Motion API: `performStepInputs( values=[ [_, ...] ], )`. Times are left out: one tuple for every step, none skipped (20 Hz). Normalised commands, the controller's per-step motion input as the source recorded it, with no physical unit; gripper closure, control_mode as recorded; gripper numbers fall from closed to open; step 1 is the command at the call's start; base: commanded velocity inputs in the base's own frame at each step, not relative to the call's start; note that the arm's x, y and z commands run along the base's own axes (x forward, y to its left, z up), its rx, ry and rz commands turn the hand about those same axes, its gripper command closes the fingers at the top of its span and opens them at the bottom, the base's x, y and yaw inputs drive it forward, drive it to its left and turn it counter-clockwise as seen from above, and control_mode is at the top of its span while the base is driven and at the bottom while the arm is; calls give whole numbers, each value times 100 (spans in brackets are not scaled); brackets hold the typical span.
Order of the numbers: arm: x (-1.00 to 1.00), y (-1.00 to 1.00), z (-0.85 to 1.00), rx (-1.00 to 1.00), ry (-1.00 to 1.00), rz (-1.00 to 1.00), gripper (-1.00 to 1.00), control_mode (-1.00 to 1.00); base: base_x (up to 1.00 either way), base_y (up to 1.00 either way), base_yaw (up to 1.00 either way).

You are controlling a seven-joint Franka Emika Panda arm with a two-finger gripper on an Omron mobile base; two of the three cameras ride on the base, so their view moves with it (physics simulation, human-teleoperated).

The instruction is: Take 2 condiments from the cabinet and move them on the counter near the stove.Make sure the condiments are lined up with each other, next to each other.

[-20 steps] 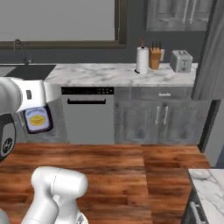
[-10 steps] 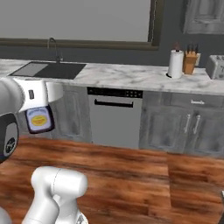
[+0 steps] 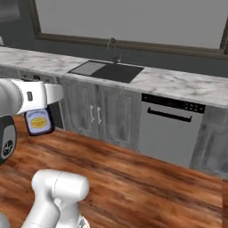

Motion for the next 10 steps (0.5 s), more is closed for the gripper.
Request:
performStepInputs(
  values=[
    [0, 0, 0, 0, 0, 0, 100, 100, 0, 51, 49],
    [0, 0, 0, 0, 0, 0, 100, 100, 0, 51, 49],
    [0, 0, 0, 0, 0, 0, 100, 100, 0, 48, 49],
    [0, 0, 0, 0, 0, 0, 100, 100, 0, 48, 50],
    [0, 0, 0, 0, 0, 0, 100, 100, 0, 49, 51],
    [0, 0, 0, 0, 0, 0, 100, 100, 0, 49, 51],
    [0, 0, 0, 0, 0, 0, 100, 100, 0, 47, 51],
    [0, 0, 0, 0, 0, 0, 100, 100, 0, 46, 51],
    [0, 0, 0, 0, 0, 0, 100, 100, 0, 45, 50],
    [0, 0, 0, 0, 0, 0, 100, 100, 0, 43, 50]
  ],
)
